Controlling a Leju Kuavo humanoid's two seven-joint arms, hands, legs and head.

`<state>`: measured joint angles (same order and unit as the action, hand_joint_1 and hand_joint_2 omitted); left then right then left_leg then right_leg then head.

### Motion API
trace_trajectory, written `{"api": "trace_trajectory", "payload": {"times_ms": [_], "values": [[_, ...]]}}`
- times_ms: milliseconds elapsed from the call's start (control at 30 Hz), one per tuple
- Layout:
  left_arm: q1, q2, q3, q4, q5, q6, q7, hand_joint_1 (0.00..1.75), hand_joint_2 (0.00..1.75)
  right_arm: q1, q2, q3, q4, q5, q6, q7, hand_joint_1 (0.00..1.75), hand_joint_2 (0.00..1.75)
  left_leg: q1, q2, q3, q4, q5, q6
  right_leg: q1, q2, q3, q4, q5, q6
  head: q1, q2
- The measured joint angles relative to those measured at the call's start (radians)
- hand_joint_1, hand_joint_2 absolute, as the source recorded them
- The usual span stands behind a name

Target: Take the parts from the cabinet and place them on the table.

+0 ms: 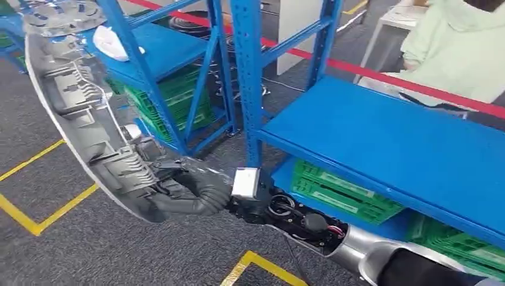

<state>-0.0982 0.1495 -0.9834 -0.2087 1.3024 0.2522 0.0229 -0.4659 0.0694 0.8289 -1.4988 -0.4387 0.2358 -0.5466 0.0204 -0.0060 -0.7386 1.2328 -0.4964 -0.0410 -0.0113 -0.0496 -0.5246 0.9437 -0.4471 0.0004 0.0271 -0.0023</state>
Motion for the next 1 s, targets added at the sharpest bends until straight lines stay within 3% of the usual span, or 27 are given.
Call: {"api": "trace_trajectory", "payload": {"times_ms": [33,67,100,133,167,233,267,300,333,400,433,467,500,567,600,633,700,733,767,800,833,867,933,967,1000], "values": [[0.0,0.0,0.0,0.0,0.0,0.001,0.003,0.0,1.75,0.0,0.0,0.0,0.001,0.0,0.0,0.0,1.75,1.75,0.002,0.005,0.044,-0.083,0.039,0.001,0.0,-0.01,0.002,0.0,-0.002,0.002,-0.001,0.0],[0.0,0.001,0.0,0.0,-0.001,0.002,0.003,0.0,1.75,0.0,0.002,0.0,0.002,0.0,0.0,0.0,1.75,1.75,0.002,0.023,0.097,-0.179,0.076,0.002,0.0,-0.019,0.004,0.001,-0.004,0.006,-0.001,0.0],[-0.002,0.0,0.0,0.0,-0.001,0.003,0.003,0.0,1.75,0.0,0.003,0.0,0.002,0.0,0.0,0.0,1.75,1.75,0.0,0.078,0.147,-0.261,0.096,0.004,0.005,-0.026,0.008,0.002,-0.008,0.012,-0.003,0.0],[-0.006,0.0,0.0,0.0,-0.001,0.003,0.003,0.0,1.75,-0.001,0.003,-0.001,0.002,0.0,0.0,0.0,1.75,1.75,-0.007,0.089,0.149,-0.276,0.095,0.014,0.014,-0.033,0.008,0.007,-0.016,0.02,-0.005,0.0],[-0.007,0.0,0.001,0.0,-0.001,0.003,0.003,0.0,1.75,0.0,0.003,-0.001,0.002,0.003,0.001,0.0,1.75,1.75,-0.008,0.068,0.147,-0.275,0.093,0.023,0.013,-0.042,0.012,0.005,-0.018,0.025,0.007,0.0],[-0.005,0.0,0.001,0.0,-0.001,0.003,0.003,0.0,1.75,0.0,0.004,-0.001,0.002,0.003,0.001,0.0,1.75,1.75,-0.014,0.046,0.143,-0.272,0.09,0.033,0.012,-0.063,0.019,0.002,-0.023,0.034,0.007,0.0],[-0.005,0.0,0.001,0.0,-0.001,0.003,0.003,0.0,1.75,0.0,0.004,-0.001,0.002,0.003,0.001,0.0,1.75,1.75,-0.007,0.033,0.147,-0.278,0.095,0.042,0.01,-0.07,0.02,0.005,-0.032,0.042,0.008,0.0],[-0.004,-0.001,0.001,0.0,-0.001,0.003,0.003,0.0,1.75,0.0,0.005,-0.002,0.002,0.003,0.001,0.001,1.75,1.75,-0.005,0.024,0.148,-0.281,0.097,0.045,0.003,-0.028,0.017,0.029,-0.05,0.047,0.011,0.0],[-0.005,-0.001,0.001,0.0,-0.001,0.003,0.003,0.0,1.75,0.0,0.005,-0.002,0.002,0.003,0.001,0.0,1.75,1.75,-0.005,0.016,0.148,-0.281,0.097,0.054,0.002,0.012,-0.01,0.089,-0.088,0.047,0.014,0.0],[-0.005,-0.001,0.001,0.0,-0.001,0.004,0.003,0.0,1.75,0.003,0.005,-0.004,0.002,0.003,0.001,0.0,1.75,1.75,-0.008,-0.007,0.148,-0.28,0.097,0.06,0.003,0.04,-0.098,0.273,-0.171,0.05,0.029,0.0],[-0.005,-0.001,0.001,0.0,-0.001,0.004,0.003,0.0,1.75,0.006,0.005,-0.004,0.003,0.003,0.001,0.0,1.75,1.75,-0.011,-0.02,0.148,-0.28,0.097,0.061,0.003,0.044,-0.131,0.338,-0.189,0.05,0.031,0.0],[-0.005,0.0,0.001,0.0,-0.001,0.004,0.003,0.0,1.75,0.009,0.005,-0.004,0.003,0.003,0.001,0.0,1.75,1.75,-0.014,-0.036,0.149,-0.279,0.096,0.061,0.003,0.045,-0.147,0.356,-0.18,0.048,0.031,0.0],[-0.005,0.0,0.001,0.0,-0.001,0.004,0.003,0.0,1.75,0.01,0.005,-0.004,0.003,0.003,0.001,0.0,1.75,1.75,-0.015,-0.051,0.15,-0.279,0.096,0.061,0.003,0.047,-0.137,0.322,-0.147,0.043,0.031,0.0],[-0.005,0.0,0.001,0.0,-0.001,0.004,0.003,0.0,1.75,0.009,0.005,-0.005,0.003,0.003,0.001,0.0,1.75,1.75,-0.016,-0.081,0.154,-0.277,0.096,0.061,0.005,0.062,-0.065,0.149,-0.045,0.03,0.033,0.0],[-0.004,-0.002,0.001,0.0,-0.001,0.004,0.003,0.0,1.75,0.008,0.005,-0.005,0.003,0.003,0.001,0.0,1.75,1.75,-0.014,-0.093,0.154,-0.278,0.096,0.061,0.007,0.104,-0.027,0.057,-0.002,0.022,0.035,0.0],[-0.006,-0.005,0.001,0.0,-0.001,0.004,0.003,0.0,1.75,0.008,0.005,-0.006,0.003,0.003,0.001,0.0,1.75,1.75,-0.018,-0.102,0.151,-0.274,0.096,0.057,0.006,0.132,-0.011,0.023,-0.008,0.012,0.03,0.0],[-0.004,-0.005,0.001,0.0,-0.001,0.005,0.003,0.0,1.75,0.007,0.005,-0.006,0.003,0.003,0.0,0.0,1.75,1.75,-0.009,-0.121,0.144,-0.277,0.1,0.045,0.012,0.114,-0.01,0.015,-0.007,0.013,0.032,0.0],[0.0,-0.005,0.001,0.0,-0.001,0.006,0.003,0.0,1.75,0.007,0.005,-0.006,0.003,0.003,0.0,0.0,1.75,1.75,-0.005,-0.131,0.144,-0.283,0.103,0.037,0.015,0.105,-0.008,0.014,-0.006,0.009,0.033,0.0],[0.003,-0.003,0.001,0.0,-0.001,0.006,0.003,0.0,1.75,0.007,0.006,-0.006,0.002,0.003,0.0,0.001,1.75,1.75,-0.01,-0.142,0.144,-0.287,0.106,0.028,0.008,0.092,-0.001,-0.001,0.003,0.001,0.032,0.0],[0.006,-0.004,0.001,0.0,-0.002,0.006,0.003,0.0,1.75,0.007,0.007,-0.006,0.002,0.003,-0.002,0.001,1.75,1.75,-0.008,-0.096,0.14,-0.271,0.098,0.032,0.003,0.077,0.008,-0.018,0.012,0.002,0.027,0.0],[0.004,-0.004,0.001,0.0,-0.003,0.006,0.003,0.0,1.75,0.007,0.008,-0.006,0.002,0.003,-0.003,0.0,1.75,1.75,-0.012,-0.041,0.118,-0.228,0.066,0.028,0.003,0.07,0.011,-0.023,0.014,-0.004,0.017,0.0],[0.0,-0.005,0.001,0.0,-0.005,0.005,0.003,0.0,1.75,0.006,0.008,-0.007,0.002,0.003,-0.003,0.0,1.75,1.75,-0.01,-0.02,0.081,-0.154,0.025,0.022,0.004,0.057,0.011,-0.023,0.014,-0.005,0.011,0.0],[-0.002,-0.005,0.001,0.0,-0.005,0.005,0.003,0.0,1.75,0.008,0.008,-0.008,0.002,0.004,-0.005,0.0,1.75,1.75,-0.004,-0.008,-0.002,0.009,-0.04,0.012,0.005,0.031,0.01,-0.023,0.012,-0.005,0.007,0.0],[-0.002,-0.005,0.001,0.0,-0.005,0.005,0.003,0.0,1.75,0.01,0.008,-0.008,0.002,0.004,-0.005,0.0,1.75,1.75,0.0,-0.004,-0.022,0.046,-0.043,0.007,0.004,0.019,0.01,-0.023,0.011,-0.004,0.005,0.0],[-0.001,-0.005,0.001,0.0,-0.003,0.006,0.003,0.0,1.75,0.012,0.008,-0.008,0.002,0.004,-0.006,0.001,1.75,1.75,0.005,-0.001,-0.013,0.027,-0.022,0.002,0.003,0.008,0.011,-0.023,0.009,-0.002,0.003,0.0]]}}
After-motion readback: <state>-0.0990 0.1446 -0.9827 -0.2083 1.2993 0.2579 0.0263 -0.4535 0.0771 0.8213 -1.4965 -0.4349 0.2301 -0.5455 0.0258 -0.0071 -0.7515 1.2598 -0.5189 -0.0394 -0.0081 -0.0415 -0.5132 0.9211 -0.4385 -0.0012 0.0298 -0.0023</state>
